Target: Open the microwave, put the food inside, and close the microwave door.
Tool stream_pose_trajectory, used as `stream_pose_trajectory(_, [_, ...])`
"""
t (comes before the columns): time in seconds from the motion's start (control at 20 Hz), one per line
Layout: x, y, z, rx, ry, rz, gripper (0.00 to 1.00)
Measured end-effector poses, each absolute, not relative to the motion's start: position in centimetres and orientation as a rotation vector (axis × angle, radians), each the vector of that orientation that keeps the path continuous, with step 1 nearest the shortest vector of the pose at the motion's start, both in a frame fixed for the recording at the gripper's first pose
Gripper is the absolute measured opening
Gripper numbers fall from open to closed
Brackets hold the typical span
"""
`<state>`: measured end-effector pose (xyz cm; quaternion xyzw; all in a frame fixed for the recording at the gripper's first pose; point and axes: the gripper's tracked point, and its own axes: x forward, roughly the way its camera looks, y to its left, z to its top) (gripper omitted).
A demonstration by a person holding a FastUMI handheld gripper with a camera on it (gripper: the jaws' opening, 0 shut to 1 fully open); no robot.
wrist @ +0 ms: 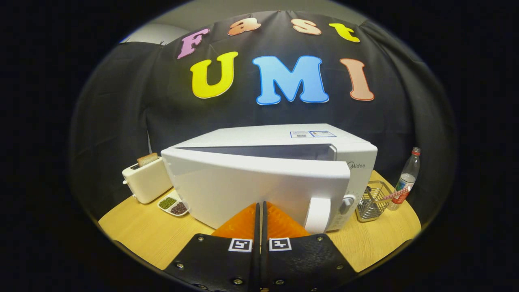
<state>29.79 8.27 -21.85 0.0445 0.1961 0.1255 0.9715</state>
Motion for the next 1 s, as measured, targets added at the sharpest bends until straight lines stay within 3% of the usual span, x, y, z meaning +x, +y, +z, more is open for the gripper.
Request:
stream_pose_trajectory(0.7, [34.8,7.1,-22.5,-0.01,0.342,0.165,0.01])
stream_pose_trajectory(1.0, [32.7,7.3,-20.3,0.006,0.333,0.137,0.02])
